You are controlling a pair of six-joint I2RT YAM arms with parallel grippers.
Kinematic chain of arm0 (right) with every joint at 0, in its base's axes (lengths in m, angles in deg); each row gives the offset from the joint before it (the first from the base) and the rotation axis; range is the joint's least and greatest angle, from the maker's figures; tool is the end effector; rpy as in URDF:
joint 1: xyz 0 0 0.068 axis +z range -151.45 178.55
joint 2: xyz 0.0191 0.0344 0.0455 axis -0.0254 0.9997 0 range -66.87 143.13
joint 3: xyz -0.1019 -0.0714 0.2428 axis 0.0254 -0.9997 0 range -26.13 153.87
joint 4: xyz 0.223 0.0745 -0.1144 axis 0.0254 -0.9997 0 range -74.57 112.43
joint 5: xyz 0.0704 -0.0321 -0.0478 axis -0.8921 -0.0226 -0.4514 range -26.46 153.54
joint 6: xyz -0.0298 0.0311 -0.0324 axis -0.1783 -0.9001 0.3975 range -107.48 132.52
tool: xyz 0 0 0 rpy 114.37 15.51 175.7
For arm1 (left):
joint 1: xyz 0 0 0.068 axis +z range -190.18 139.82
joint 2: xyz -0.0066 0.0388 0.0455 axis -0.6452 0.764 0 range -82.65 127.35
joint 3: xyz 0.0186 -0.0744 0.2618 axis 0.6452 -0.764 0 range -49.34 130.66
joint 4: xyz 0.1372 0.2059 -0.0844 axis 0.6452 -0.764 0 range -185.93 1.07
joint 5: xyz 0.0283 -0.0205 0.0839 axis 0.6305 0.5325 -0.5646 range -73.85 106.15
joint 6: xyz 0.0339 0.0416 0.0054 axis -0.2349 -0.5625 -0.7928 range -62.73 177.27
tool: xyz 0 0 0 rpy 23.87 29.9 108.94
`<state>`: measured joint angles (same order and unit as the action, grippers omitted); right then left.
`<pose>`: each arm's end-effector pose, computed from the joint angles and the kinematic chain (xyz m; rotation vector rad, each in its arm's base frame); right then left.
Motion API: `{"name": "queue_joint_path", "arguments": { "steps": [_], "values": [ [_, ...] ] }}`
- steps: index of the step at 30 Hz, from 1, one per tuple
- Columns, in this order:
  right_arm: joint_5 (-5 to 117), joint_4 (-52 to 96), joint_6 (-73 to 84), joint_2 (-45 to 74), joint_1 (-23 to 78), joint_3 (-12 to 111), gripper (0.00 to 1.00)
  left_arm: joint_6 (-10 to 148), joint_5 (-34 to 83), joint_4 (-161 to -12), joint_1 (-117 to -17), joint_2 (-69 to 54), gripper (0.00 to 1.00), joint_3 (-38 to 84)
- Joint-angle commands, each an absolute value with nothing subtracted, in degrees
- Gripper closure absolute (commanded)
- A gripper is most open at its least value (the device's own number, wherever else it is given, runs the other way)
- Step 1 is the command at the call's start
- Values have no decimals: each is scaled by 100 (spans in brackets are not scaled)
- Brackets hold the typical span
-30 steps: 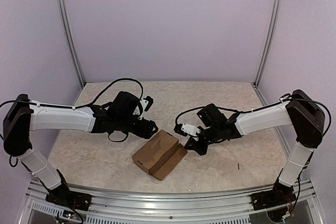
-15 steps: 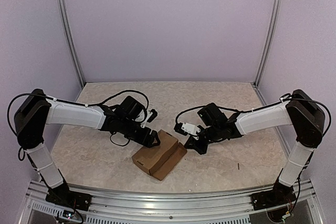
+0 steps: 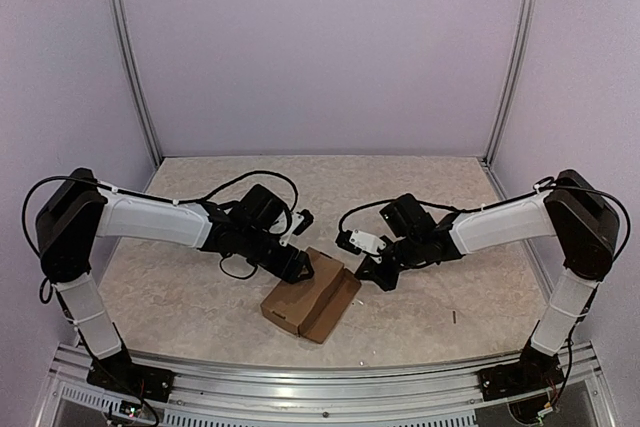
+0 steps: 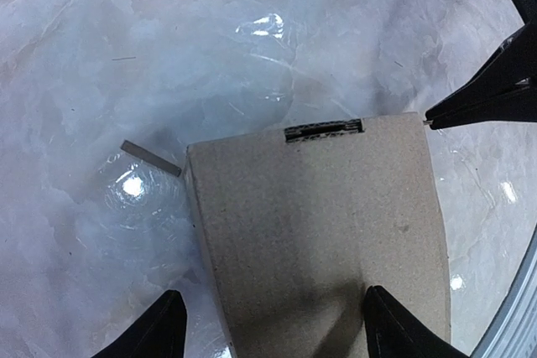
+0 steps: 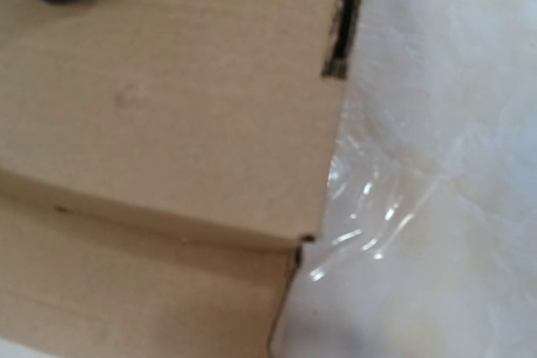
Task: Fold the paper box
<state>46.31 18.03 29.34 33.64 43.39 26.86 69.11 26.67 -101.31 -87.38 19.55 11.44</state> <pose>0.2368 0.2505 0.1479 -1.3977 2.0861 0.5782 0.2422 -0.2712 0.1664 0.8672 2.4621 -0.6291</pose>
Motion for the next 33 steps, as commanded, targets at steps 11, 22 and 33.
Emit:
{"name": "queue_joint_path", "arguments": {
  "steps": [11,22,33],
  "values": [
    [4691,1945,3137,3316,4293,2994,100,6164,2464,-10035,-8981,2244,31,957],
    [4521,1913,3203,3384,4300,3099,100,6104,2421,-9940,-9011,2265,32,963],
    [4562,1248,3488,2566,4148,3111,96,6335,2096,-10031,-8967,2253,32,997]
  ]
}}
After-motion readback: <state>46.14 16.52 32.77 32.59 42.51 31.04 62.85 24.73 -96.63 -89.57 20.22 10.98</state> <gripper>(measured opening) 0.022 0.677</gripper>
